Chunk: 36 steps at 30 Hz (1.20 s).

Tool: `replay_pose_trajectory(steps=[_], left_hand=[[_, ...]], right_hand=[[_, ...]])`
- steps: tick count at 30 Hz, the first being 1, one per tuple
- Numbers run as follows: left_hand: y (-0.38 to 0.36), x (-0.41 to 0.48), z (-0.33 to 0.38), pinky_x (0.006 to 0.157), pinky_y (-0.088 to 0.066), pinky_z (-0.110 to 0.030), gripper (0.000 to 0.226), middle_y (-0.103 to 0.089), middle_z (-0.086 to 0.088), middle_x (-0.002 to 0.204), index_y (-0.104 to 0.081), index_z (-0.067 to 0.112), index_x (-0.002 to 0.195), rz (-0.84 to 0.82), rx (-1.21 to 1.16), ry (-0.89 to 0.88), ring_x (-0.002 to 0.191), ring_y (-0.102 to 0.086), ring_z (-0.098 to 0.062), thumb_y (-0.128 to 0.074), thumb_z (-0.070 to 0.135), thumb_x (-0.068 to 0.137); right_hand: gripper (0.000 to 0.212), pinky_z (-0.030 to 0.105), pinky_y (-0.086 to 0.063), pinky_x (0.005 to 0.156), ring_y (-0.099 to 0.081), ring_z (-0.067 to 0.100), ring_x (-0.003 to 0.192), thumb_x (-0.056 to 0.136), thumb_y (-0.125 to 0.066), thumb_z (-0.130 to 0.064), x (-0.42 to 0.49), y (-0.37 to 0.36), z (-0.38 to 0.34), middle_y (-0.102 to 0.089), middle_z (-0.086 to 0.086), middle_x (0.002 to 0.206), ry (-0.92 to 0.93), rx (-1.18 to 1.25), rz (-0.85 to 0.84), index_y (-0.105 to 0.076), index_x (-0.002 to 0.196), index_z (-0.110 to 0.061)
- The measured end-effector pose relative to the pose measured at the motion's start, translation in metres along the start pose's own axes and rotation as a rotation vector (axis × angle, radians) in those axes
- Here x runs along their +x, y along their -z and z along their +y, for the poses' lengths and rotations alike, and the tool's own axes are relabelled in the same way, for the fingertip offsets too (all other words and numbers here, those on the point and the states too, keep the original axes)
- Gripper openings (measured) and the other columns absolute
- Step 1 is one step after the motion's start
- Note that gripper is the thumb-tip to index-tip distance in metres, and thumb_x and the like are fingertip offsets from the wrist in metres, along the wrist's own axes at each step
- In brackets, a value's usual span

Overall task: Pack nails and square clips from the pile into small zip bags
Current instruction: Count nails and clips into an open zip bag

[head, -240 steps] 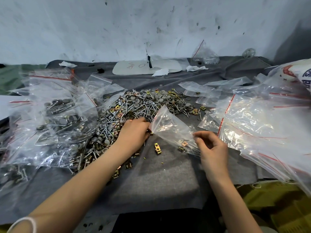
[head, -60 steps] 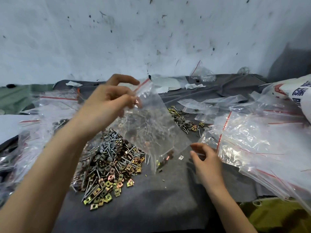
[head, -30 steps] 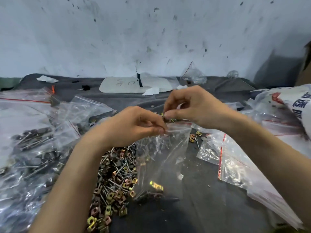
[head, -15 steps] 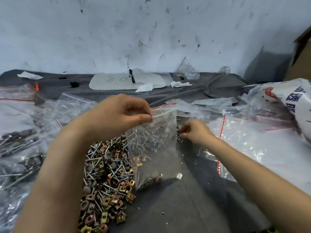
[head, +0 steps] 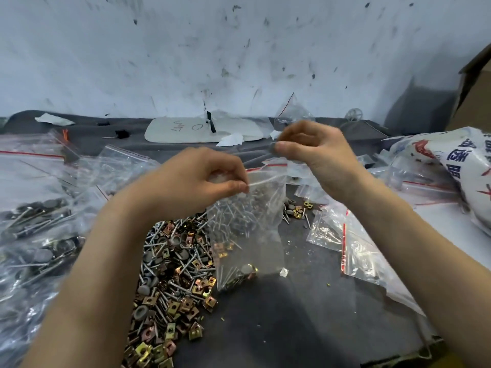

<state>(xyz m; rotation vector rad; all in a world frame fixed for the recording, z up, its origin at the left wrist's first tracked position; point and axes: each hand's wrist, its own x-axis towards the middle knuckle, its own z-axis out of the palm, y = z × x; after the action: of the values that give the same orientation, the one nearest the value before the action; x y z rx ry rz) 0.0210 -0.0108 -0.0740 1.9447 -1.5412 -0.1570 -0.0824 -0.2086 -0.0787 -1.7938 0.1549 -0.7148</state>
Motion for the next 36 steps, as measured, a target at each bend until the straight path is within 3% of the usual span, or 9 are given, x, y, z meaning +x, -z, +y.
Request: replay_pose_trajectory(steps=[4,8,10,13,16,24,29,32,36], left_hand=[[-0.005,0.003,0.003,0.083,-0.050,-0.033,0.006,-0.069,0.021,0.090,-0.069,0.034,0.085,0.012,0.015,-0.023,0.088,-0.063,0.003,-0.064,0.037,0.084],[-0.004,0.003,0.000,0.080,-0.049,-0.027,0.005,-0.068,0.023,0.090,-0.069,0.035,0.086,0.026,0.047,-0.032,0.089,-0.061,0.004,-0.065,0.031,0.086],[-0.003,0.002,-0.001,0.079,-0.048,-0.027,0.006,-0.068,0.023,0.091,-0.069,0.035,0.086,0.052,0.045,-0.040,0.089,-0.061,0.004,-0.063,0.037,0.085],[-0.001,0.001,0.001,0.084,-0.051,-0.033,0.021,-0.068,0.022,0.095,-0.069,0.036,0.087,0.079,0.028,-0.040,0.092,-0.062,0.003,-0.055,0.050,0.080],[0.004,0.000,0.003,0.090,-0.050,-0.035,0.027,-0.067,0.025,0.100,-0.066,0.039,0.093,0.097,0.024,-0.033,0.097,-0.061,0.005,-0.052,0.055,0.077],[0.005,0.000,0.006,0.094,-0.049,-0.042,0.030,-0.066,0.030,0.103,-0.067,0.044,0.091,0.116,0.009,0.019,0.101,-0.060,0.006,-0.051,0.059,0.072],[0.004,0.002,0.005,0.093,-0.049,-0.043,0.026,-0.069,0.025,0.099,-0.067,0.039,0.091,0.073,-0.004,0.004,0.100,-0.062,0.003,-0.053,0.055,0.076],[0.001,0.003,0.004,0.091,-0.050,-0.042,0.018,-0.070,0.024,0.096,-0.069,0.036,0.090,0.063,0.018,-0.019,0.097,-0.063,0.003,-0.057,0.046,0.081],[-0.003,0.003,0.005,0.093,-0.049,-0.041,0.021,-0.069,0.024,0.099,-0.068,0.039,0.092,0.051,0.001,-0.025,0.099,-0.063,0.003,-0.057,0.050,0.078]], right_hand=[[0.006,0.014,-0.048,0.071,-0.063,0.001,0.071,0.078,-0.075,-0.008,-0.006,-0.008,-0.034,-0.073,0.002,0.079,0.045,-0.381,-0.387,-0.072,0.083,-0.007],[0.004,0.018,-0.049,0.076,-0.064,0.009,0.079,0.084,-0.071,-0.013,0.015,0.017,-0.010,-0.073,0.005,0.087,0.064,-0.372,-0.081,-0.073,0.086,-0.015],[0.008,0.026,-0.051,0.080,-0.065,0.017,0.086,0.084,-0.069,-0.010,0.025,0.026,0.024,-0.072,0.007,0.092,-0.042,-0.604,0.020,-0.073,0.091,-0.013],[0.016,0.024,-0.046,0.081,-0.064,0.021,0.097,0.084,-0.068,-0.010,0.020,0.024,0.090,-0.071,0.008,0.102,-0.291,-0.967,-0.246,-0.072,0.100,-0.010],[0.022,0.026,-0.045,0.081,-0.063,0.024,0.099,0.082,-0.065,-0.005,0.011,0.021,0.129,-0.070,0.009,0.104,-0.240,-1.066,-0.340,-0.068,0.104,-0.011],[0.017,0.023,-0.041,0.069,-0.058,0.018,0.082,0.082,-0.061,0.001,0.006,0.026,0.131,-0.069,0.009,0.093,-0.244,-0.901,-0.119,-0.068,0.091,-0.011],[0.023,0.036,-0.056,0.074,-0.065,0.021,0.072,0.081,-0.061,0.011,0.007,0.013,0.047,-0.071,0.015,0.084,-0.130,-0.205,0.076,-0.065,0.079,-0.012],[0.023,0.025,-0.056,0.074,-0.068,0.014,0.074,0.078,-0.065,0.010,0.006,0.006,-0.011,-0.072,0.004,0.076,0.122,-0.045,-0.068,-0.068,0.079,-0.012],[0.011,0.015,-0.050,0.069,-0.065,0.000,0.071,0.079,-0.072,-0.001,-0.002,-0.005,-0.039,-0.073,0.004,0.083,0.124,-0.415,-0.393,-0.072,0.088,-0.007]])
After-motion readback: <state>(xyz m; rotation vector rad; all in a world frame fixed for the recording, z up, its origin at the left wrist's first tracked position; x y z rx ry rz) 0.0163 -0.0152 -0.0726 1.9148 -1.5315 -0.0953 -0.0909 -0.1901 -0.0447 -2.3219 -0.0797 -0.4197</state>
